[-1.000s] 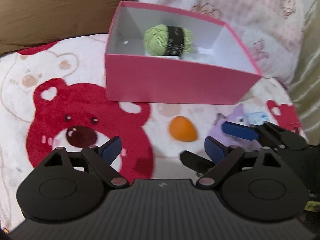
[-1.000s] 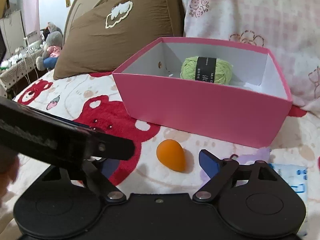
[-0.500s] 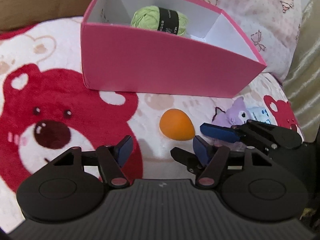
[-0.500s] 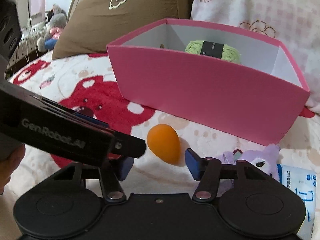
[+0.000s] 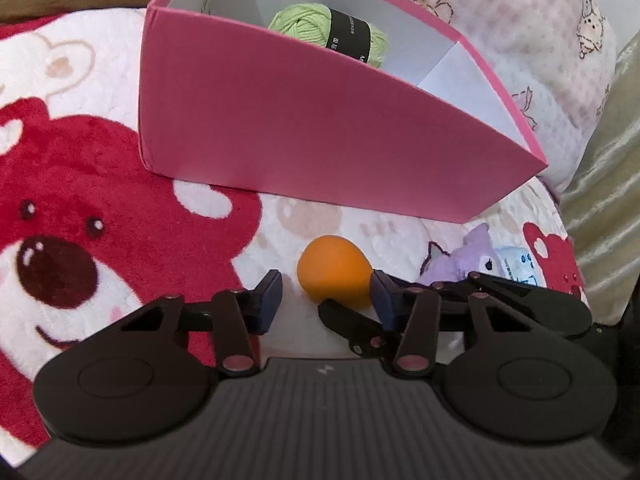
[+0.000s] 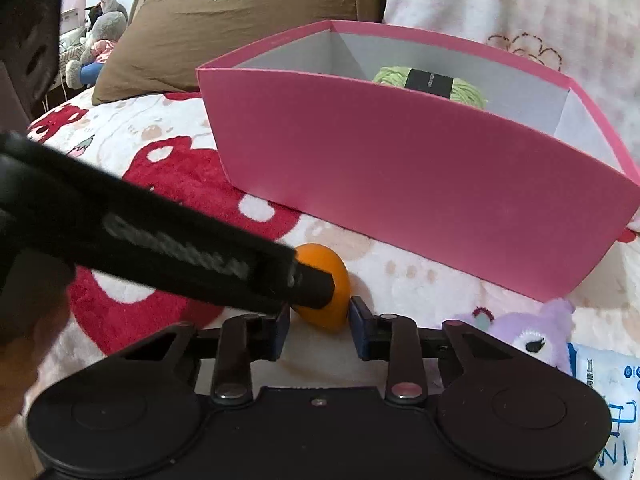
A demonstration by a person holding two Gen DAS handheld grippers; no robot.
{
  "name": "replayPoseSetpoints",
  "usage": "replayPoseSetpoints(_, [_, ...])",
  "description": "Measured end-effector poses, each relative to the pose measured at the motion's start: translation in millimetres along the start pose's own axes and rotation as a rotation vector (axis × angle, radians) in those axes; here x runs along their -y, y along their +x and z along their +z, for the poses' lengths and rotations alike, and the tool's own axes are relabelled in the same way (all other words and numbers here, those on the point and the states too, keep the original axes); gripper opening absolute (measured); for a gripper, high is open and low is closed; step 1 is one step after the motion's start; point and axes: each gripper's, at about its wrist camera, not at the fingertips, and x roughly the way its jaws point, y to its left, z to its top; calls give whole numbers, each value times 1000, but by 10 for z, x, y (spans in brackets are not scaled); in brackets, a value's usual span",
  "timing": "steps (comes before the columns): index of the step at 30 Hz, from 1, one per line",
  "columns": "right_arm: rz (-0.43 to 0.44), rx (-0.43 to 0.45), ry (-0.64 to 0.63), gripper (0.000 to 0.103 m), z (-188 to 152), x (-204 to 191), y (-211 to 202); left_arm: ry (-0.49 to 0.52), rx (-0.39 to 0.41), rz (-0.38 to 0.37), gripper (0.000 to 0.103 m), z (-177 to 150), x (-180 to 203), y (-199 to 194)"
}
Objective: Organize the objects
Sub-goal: 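Close the left gripper on the orange makeup sponge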
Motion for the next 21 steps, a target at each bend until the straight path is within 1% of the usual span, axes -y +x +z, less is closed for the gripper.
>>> replayPoseSetpoints(2, [-11,-10,-3,35,-4,-6,11,-13,-7,-16,45,4,-20,28])
replayPoseSetpoints(5, [-10,-10,7,35,-15,4,5,5,-2,-18,42,1,-17,31])
replayPoseSetpoints(11, [-17,-19,73,36,-16,36,49,32,0,-26,42,-10,-51,64])
replayPoseSetpoints(14, [-30,-19,116,37,-37,34,53,17,-8,-55,38,-16,-80,79])
replayPoseSetpoints(17, [-51,-23,84,38,-40,-15,28,-21,-22,-89,37,12,-127,67])
replayPoseSetpoints(21, [-72,-27,61,38,38,-51,40,-24,-28,-100,37,23,-145,52])
